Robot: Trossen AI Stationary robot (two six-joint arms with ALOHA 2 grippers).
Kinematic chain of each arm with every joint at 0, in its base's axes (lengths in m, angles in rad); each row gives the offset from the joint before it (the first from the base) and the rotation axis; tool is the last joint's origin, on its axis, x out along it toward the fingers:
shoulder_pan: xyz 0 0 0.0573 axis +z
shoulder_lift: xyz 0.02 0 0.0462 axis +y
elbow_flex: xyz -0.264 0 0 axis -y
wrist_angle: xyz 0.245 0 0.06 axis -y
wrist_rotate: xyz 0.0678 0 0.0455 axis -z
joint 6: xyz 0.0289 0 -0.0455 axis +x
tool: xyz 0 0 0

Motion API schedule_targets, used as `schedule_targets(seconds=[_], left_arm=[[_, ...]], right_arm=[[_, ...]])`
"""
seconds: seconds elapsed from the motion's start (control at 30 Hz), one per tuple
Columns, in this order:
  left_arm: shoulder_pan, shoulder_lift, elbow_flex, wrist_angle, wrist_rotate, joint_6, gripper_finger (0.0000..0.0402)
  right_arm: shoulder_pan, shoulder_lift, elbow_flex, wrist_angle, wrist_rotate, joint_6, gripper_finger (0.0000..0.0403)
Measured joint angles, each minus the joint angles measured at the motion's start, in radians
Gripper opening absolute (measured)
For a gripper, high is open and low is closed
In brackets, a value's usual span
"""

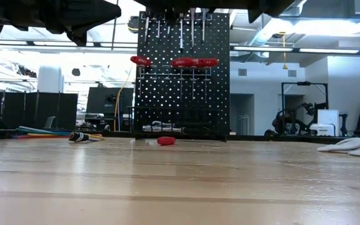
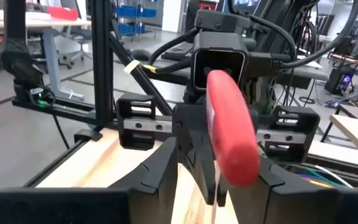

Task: Hang tools onto peg board
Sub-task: Hang the red allen wrench on the pegboard

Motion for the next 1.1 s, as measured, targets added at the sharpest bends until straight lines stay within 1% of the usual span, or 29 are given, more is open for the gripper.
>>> schedule_targets(seconds=[0.1,0.23,0.33,0.43,0.57,0.73,0.83,0.9,1.03,1.1], left_arm=[[-0.004,-0.001,0.003,-0.001,-0.002,0.000,0.0000],[-0.008,-0.001,0.003,-0.001,-0.003,0.002,0.0000],[-0.008,-0.001,0.002,-0.002,-0.004,0.002,0.0000],[-0.008,-0.001,0.002,-0.005,-0.003,0.002,0.0000],[-0.007,0.000,0.000,-0.014,-0.011,0.001,0.0000],[-0.008,0.000,0.000,-0.011,-0.010,0.001,0.0000],[-0.008,0.000,0.000,-0.010,-0.004,0.001,0.0000],[-0.008,0.000,0.000,-0.010,-0.003,0.001,0.0000],[-0.008,0.000,0.000,-0.009,-0.003,0.001,0.0000],[-0.008,0.000,0.000,-0.009,-0.005,0.000,0.0000]], right_arm=[[0.000,-0.014,0.010,-0.033,0.001,-0.009,0.0121],[-0.002,-0.045,0.010,-0.090,0.000,-0.009,0.0120],[-0.002,-0.055,0.010,-0.106,0.000,-0.009,0.0129],[0.000,-0.056,0.010,-0.108,0.001,-0.007,0.0148],[0.004,-0.059,0.012,-0.100,0.062,-0.007,0.0172],[0.029,-0.060,0.012,-0.100,0.153,-0.055,0.0175],[0.041,-0.060,0.012,-0.095,0.163,-0.073,0.0163],[0.045,-0.060,0.012,-0.089,0.164,-0.080,0.0147],[0.044,-0.060,0.012,-0.086,0.168,-0.080,0.0102],[0.045,-0.060,0.012,-0.087,0.186,-0.082,0.0074]])
